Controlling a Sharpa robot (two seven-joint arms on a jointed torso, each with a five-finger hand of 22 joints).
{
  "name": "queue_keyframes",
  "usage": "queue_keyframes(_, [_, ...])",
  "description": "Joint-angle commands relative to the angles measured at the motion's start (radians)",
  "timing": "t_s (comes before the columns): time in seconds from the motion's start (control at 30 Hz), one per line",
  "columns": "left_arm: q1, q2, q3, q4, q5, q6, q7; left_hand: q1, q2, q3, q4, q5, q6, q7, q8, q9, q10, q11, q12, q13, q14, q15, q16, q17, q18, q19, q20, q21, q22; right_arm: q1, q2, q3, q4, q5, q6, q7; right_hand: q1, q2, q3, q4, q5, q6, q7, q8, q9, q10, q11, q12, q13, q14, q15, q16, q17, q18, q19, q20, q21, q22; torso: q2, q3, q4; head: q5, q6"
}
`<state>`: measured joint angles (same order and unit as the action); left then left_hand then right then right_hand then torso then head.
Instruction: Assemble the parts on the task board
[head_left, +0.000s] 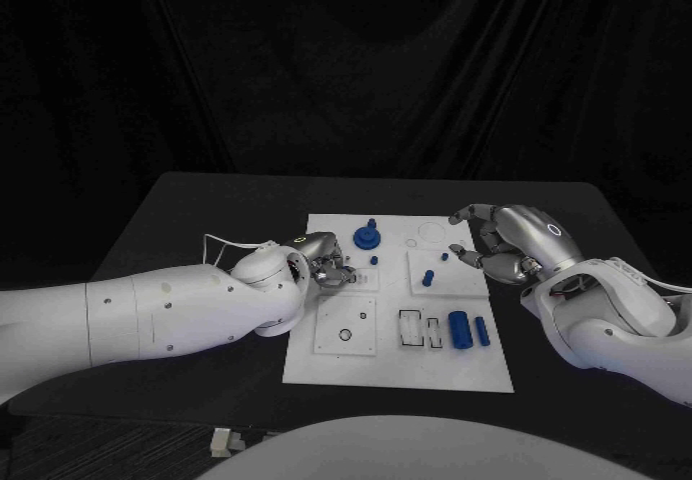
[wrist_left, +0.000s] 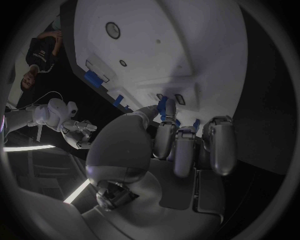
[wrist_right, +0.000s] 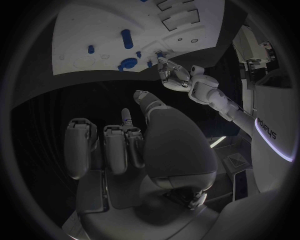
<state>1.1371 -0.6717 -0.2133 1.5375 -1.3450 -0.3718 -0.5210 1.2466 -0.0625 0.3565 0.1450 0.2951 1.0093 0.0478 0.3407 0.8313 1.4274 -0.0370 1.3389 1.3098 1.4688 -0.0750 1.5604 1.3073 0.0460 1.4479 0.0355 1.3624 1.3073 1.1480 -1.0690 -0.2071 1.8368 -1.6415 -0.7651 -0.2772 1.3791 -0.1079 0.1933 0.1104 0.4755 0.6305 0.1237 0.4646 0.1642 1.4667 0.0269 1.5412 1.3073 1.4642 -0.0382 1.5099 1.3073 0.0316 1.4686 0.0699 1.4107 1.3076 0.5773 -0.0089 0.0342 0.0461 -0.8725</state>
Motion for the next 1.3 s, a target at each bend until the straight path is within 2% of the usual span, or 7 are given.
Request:
queue_keyframes(0.03, [-0.005, 0.003, -0.001, -0.004, -0.002, 0.0, 0.017, 0.002, 0.01, 0.004, 0.0, -0.007, 0.008, -0.019, 0.003, 0.001, -0.001, -0.003, -0.005, 0.02, 0.09, -0.006, -0.003, 0.244, 0.003, 0.001, -0.002, 0.001, 0.199, -0.002, -0.001, 0.001, 0.003, -0.004, -0.016, 0.001, 0.005, 0.0, 0.002, 0.007, 0.006, 0.004, 0.001, 0.005, -0.001, 0.075, -0.004, -0.005, 0.219, 0.078, -0.007, -0.006, 0.135, 0.012, 0.02, -0.007, -0.005, 0.202, 0.0, -0.0002, 0.0002, 0.001, 0.0])
queue_keyframes(0.47, [-0.009, 0.009, -0.001, -0.013, -0.002, -0.006, 0.03, 0.0, 0.011, 0.004, 0.003, -0.007, 0.006, -0.018, 0.002, 0.001, -0.003, -0.003, -0.008, 0.017, 0.088, -0.006, -0.004, 0.241, 0.003, 0.0, -0.002, -0.001, 0.199, -0.002, 0.0, 0.001, 0.004, -0.004, -0.018, 0.003, 0.007, -0.002, 0.003, 0.007, 0.009, 0.005, 0.001, 0.005, -0.004, 0.075, -0.004, -0.006, 0.218, 0.078, -0.007, -0.007, 0.135, 0.012, 0.02, -0.007, -0.007, 0.201, 0.0, -0.0002, 0.0001, -0.001, 0.0])
queue_keyframes(1.3, [-0.016, 0.018, -0.001, -0.022, -0.002, 0.033, 0.035, -0.007, 0.01, 0.002, 0.014, -0.022, 0.0, -0.016, -0.002, 0.0, -0.005, -0.001, -0.011, 0.014, 0.087, -0.005, -0.006, 0.24, 0.004, -0.002, -0.002, -0.004, 0.198, -0.003, 0.0, 0.0, 0.005, -0.004, -0.019, 0.003, 0.007, -0.002, 0.003, 0.008, 0.009, 0.005, 0.0, 0.005, -0.005, 0.075, -0.003, -0.006, 0.218, 0.078, -0.007, -0.007, 0.134, 0.012, 0.02, -0.007, -0.008, 0.201, 0.0, -0.0002, 0.0002, -0.001, 0.0])
